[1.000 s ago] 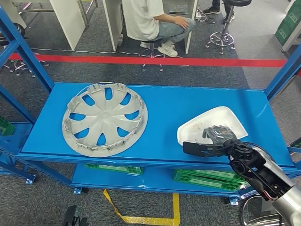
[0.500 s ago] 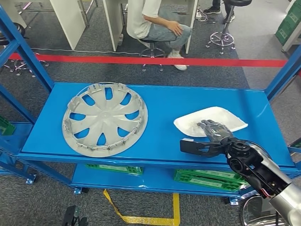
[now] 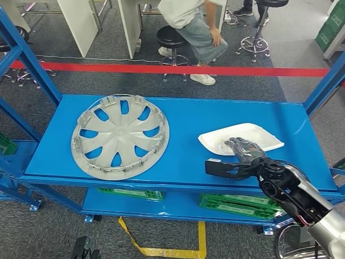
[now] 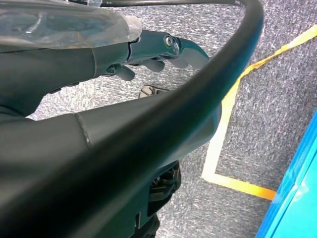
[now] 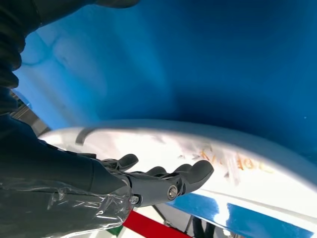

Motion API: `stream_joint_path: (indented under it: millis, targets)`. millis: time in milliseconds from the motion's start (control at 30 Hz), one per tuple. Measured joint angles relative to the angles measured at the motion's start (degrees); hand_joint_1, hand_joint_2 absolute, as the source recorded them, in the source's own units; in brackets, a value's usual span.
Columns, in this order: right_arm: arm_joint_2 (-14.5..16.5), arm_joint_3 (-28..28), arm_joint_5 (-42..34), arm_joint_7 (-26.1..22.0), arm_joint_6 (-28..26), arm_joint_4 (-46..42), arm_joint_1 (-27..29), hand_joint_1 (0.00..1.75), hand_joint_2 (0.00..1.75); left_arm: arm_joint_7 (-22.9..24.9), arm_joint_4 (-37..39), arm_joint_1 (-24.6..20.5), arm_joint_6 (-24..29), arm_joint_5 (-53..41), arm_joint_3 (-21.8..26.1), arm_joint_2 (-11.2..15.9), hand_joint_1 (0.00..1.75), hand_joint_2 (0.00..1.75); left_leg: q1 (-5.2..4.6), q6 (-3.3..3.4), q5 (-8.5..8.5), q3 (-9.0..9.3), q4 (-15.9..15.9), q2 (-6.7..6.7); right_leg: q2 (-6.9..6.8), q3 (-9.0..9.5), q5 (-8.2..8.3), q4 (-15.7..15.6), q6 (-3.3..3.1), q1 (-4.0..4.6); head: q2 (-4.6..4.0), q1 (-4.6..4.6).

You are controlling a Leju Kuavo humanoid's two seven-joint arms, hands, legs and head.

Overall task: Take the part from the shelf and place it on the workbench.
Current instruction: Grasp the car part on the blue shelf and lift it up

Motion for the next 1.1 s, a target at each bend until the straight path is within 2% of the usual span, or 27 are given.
stream_joint_path:
  millis: [667, 1100]
  targets:
    - [0.7, 0.3, 2.7, 1.6, -0.8, -0.4, -0.2, 0.0, 1.75, -0.8, 0.0, 0.4, -0.4, 0.4, 0.0, 0.0, 0.0, 0.0, 0.0, 0.0, 0.0, 0.0, 0.0, 0.0, 0.0, -0.02, 0.0, 0.0, 0.0, 0.0, 0.0, -0.01]
    - [1.5, 0.0, 9.7, -0.1, -7.9, 1.9, -0.2, 0.0, 1.75, -0.3, 0.0, 0.2, -0.2, -0.2, 0.0, 0.0, 0.0, 0.0, 0.0, 0.0, 0.0, -0.01, 0.0, 0.0, 0.0, -0.03, 0.0, 0.0, 0.0, 0.0, 0.0, -0.01]
